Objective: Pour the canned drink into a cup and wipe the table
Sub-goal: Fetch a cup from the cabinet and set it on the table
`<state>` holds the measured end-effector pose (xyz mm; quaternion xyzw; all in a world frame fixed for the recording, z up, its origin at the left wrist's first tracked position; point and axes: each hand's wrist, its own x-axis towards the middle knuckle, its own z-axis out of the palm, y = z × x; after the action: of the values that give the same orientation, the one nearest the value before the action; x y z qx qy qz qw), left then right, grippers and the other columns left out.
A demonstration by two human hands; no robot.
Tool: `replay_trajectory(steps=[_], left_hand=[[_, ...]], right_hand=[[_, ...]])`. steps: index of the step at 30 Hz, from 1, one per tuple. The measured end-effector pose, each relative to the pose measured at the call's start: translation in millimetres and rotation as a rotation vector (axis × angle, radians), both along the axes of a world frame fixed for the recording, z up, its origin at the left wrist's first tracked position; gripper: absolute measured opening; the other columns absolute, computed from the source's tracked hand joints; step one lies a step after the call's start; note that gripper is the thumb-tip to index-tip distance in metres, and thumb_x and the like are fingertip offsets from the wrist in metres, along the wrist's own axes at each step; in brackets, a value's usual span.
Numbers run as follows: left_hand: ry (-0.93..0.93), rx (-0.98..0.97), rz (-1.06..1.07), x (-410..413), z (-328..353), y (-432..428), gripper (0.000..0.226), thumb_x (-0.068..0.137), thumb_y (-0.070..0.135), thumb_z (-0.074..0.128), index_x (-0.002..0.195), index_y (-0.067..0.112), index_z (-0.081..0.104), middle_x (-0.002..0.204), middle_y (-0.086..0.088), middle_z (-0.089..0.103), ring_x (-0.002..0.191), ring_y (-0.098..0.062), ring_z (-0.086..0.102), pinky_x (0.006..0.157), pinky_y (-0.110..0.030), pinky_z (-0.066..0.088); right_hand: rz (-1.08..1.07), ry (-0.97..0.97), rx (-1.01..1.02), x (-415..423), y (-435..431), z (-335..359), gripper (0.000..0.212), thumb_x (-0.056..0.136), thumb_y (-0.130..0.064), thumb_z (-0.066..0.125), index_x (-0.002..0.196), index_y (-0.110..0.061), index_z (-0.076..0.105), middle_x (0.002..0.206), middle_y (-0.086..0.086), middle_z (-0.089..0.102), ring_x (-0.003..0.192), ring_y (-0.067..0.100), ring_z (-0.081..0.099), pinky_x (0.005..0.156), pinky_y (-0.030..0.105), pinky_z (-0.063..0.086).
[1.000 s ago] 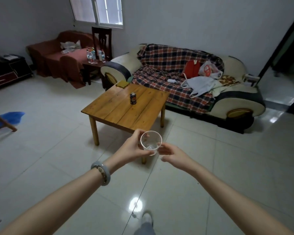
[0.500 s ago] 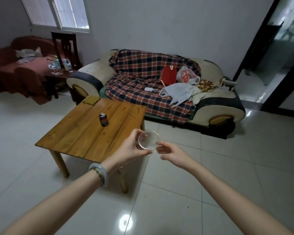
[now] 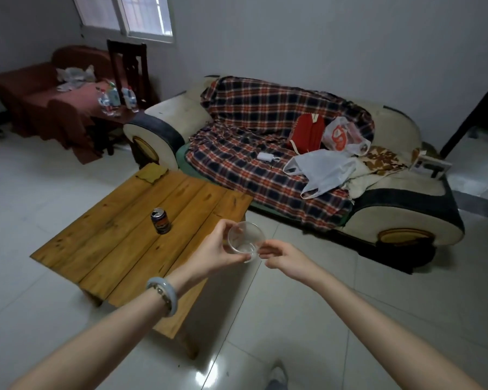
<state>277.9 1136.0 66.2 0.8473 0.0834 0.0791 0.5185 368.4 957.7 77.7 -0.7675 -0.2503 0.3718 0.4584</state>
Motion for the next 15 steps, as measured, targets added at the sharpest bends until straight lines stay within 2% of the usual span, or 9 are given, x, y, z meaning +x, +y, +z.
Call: replay_trajectory(steps=[3,6,11,15], left_hand=[[0.01,-0.035,0.091,51,3,2,0.063,0.066,0.032,0.084,0.115,0.027,0.045,0.117,0.013,0.056,0.109,0.0,0.055,0.08,-0.012,0.048],[0.02,-0.064,0.18,93,2,7,0.064,0.064,0.033,0.085,0.115,0.026,0.045,0.114,0.013,0.057,0.107,0.001,0.055,0.08,-0.014,0.049],[0.04,-0.054,0.284,142,-8,24,0.065,0.063,0.033,0.085,0.114,0.026,0.045,0.116,0.012,0.057,0.109,-0.004,0.055,0.086,-0.023,0.052],[0.066,-0.053,0.34,170,-20,49,0.067,0.058,0.044,0.083,0.111,0.03,0.044,0.116,0.011,0.057,0.11,-0.006,0.056,0.086,-0.029,0.054]], right_hand=[[0.075,0.022,-0.017,64,13,1,0.056,0.07,-0.004,0.055,0.126,-0.003,0.051,0.12,0.009,0.06,0.114,0.019,0.056,0.09,0.018,0.046],[0.13,0.042,-0.023,118,28,2,0.066,0.061,-0.012,0.05,0.127,-0.003,0.052,0.119,0.008,0.061,0.112,0.016,0.057,0.081,0.012,0.048],[0.248,0.057,-0.061,183,56,-7,0.046,0.081,0.002,0.051,0.126,-0.007,0.053,0.117,0.003,0.061,0.111,0.014,0.056,0.088,0.017,0.045],[0.324,0.069,-0.087,224,89,-17,0.045,0.084,0.005,0.049,0.127,-0.008,0.051,0.114,-0.001,0.059,0.109,0.01,0.054,0.085,0.015,0.045]])
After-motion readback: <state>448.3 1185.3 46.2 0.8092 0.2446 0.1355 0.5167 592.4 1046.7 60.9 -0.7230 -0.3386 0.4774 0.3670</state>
